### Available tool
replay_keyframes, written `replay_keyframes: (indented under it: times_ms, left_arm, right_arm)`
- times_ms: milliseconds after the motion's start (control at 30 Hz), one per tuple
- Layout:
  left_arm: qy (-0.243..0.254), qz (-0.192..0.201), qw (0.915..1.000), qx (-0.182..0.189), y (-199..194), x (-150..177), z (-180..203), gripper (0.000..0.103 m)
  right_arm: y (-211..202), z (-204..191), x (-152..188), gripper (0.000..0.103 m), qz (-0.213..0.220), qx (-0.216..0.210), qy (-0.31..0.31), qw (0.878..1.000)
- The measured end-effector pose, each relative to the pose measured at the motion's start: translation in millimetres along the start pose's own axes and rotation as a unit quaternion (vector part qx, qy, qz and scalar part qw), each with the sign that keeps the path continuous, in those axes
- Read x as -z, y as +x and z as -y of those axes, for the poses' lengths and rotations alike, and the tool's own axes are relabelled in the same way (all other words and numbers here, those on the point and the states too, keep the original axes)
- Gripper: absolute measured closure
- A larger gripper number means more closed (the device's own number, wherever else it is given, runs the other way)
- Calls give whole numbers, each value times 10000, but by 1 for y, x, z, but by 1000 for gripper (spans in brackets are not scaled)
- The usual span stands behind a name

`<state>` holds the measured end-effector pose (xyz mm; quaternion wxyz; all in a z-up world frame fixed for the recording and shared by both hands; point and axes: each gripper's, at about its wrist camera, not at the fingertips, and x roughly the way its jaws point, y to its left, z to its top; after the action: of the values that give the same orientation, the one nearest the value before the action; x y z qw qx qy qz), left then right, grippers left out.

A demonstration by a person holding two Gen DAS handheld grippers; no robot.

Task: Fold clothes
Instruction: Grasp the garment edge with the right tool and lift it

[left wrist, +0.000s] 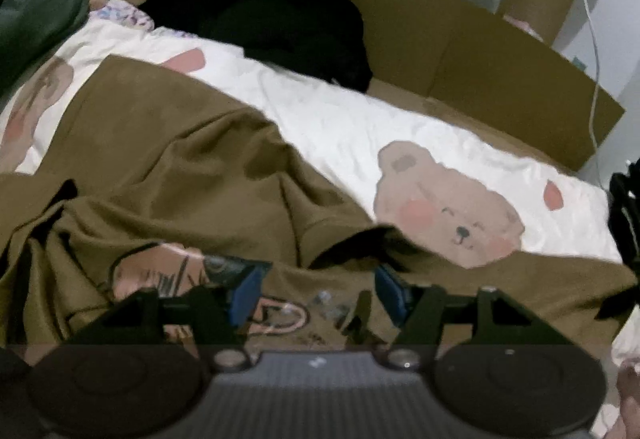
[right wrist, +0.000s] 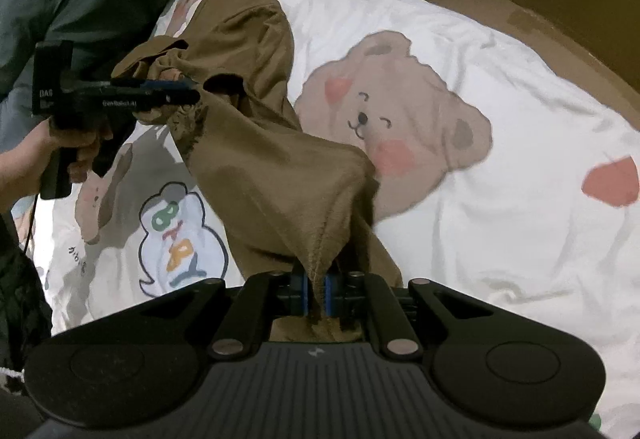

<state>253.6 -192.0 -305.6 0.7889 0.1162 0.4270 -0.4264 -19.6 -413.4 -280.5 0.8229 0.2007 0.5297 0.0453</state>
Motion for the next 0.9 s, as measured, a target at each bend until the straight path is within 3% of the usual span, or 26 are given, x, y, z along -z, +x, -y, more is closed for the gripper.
replay_keyframes:
  times_ms: [167,567,700,833,900]
  left_arm:
    - [73,116,9999,25,-3,-11,7,36]
    - [221,127,9996,96,5,-15,12,34]
    - [673,62,9977,91,5,-18,21,34]
    - [1341,-73,9890,626,-2,-20,30,34]
    - [1682,-100,9832,699,-4,-19,35,34]
  right_arm:
    - [-9,9,13,96,-143,-85,102,9998]
    - [14,6,52,96,-1121,-534,17,9923]
    - [18,4,60,96,-1337,-506,-106,9897]
    - [17,15,69,96,-1595,-516,-95,9858]
    - [14,24,73,96,-1655,-524,-36,9848]
